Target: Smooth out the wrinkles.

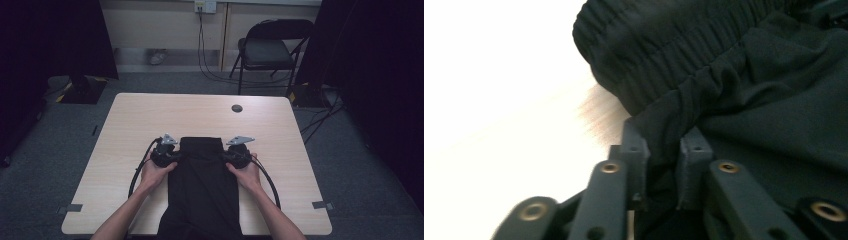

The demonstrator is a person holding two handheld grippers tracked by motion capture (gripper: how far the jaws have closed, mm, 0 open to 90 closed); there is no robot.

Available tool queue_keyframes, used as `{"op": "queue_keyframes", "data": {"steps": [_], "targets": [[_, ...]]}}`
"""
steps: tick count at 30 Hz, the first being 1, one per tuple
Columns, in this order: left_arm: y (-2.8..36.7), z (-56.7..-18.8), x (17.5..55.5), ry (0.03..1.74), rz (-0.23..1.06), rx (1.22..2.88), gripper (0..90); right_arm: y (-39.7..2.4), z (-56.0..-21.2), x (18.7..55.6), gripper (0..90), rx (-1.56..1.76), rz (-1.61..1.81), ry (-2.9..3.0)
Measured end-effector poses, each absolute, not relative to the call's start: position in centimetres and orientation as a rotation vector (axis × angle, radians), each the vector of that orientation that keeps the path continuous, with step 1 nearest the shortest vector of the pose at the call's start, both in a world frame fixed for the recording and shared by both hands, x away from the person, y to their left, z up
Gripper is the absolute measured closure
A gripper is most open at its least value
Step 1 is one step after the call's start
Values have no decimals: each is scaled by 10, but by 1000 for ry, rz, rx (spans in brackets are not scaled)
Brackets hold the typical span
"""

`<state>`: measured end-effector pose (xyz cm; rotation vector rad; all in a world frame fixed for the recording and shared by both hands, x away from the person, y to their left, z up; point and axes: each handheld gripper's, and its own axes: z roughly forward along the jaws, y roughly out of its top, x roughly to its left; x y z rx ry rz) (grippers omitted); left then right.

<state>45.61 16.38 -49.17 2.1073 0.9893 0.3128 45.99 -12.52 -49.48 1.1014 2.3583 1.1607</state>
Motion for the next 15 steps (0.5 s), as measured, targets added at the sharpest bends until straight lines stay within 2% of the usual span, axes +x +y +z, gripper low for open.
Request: {"op": "queue_keyframes", "data": {"steps": [9, 15], "targets": [[168, -458, 453, 960, 358, 1995, 807, -134, -464, 462, 819, 1095, 1301, 2302], [174, -431, 455, 934, 390, 1901, 808, -137, -430, 468, 822, 1039, 1390, 2246]]}}
